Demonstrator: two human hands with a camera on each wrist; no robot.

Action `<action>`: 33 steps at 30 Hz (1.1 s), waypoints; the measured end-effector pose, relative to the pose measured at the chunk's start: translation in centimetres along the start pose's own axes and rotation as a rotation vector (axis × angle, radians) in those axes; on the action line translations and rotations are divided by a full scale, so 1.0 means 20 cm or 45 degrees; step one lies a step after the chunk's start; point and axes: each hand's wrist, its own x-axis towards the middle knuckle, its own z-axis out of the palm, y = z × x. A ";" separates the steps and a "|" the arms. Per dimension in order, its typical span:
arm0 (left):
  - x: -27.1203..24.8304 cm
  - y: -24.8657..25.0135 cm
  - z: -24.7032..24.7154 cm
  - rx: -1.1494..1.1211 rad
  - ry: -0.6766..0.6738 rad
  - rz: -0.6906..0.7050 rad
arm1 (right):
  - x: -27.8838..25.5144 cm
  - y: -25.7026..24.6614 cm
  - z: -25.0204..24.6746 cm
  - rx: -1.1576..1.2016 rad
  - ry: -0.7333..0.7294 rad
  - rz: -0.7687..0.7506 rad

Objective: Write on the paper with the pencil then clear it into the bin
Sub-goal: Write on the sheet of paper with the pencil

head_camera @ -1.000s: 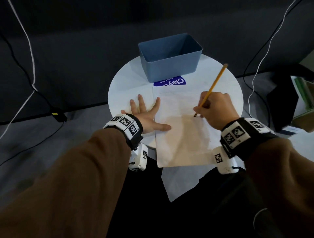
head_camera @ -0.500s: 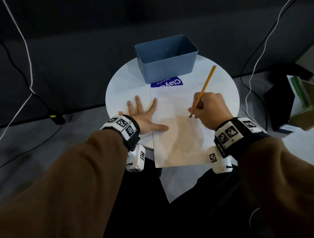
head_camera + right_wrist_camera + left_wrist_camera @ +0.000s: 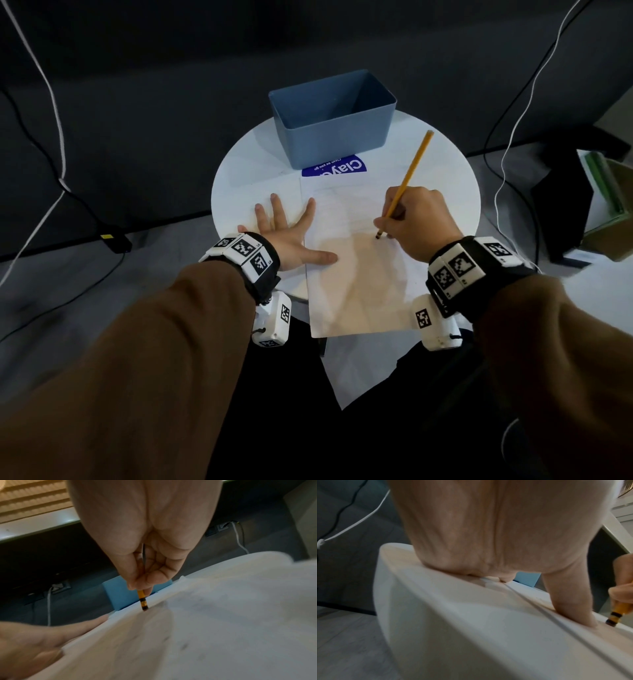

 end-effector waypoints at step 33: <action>0.00 0.00 0.00 0.028 -0.002 -0.012 | -0.01 0.01 -0.02 -0.024 -0.015 -0.009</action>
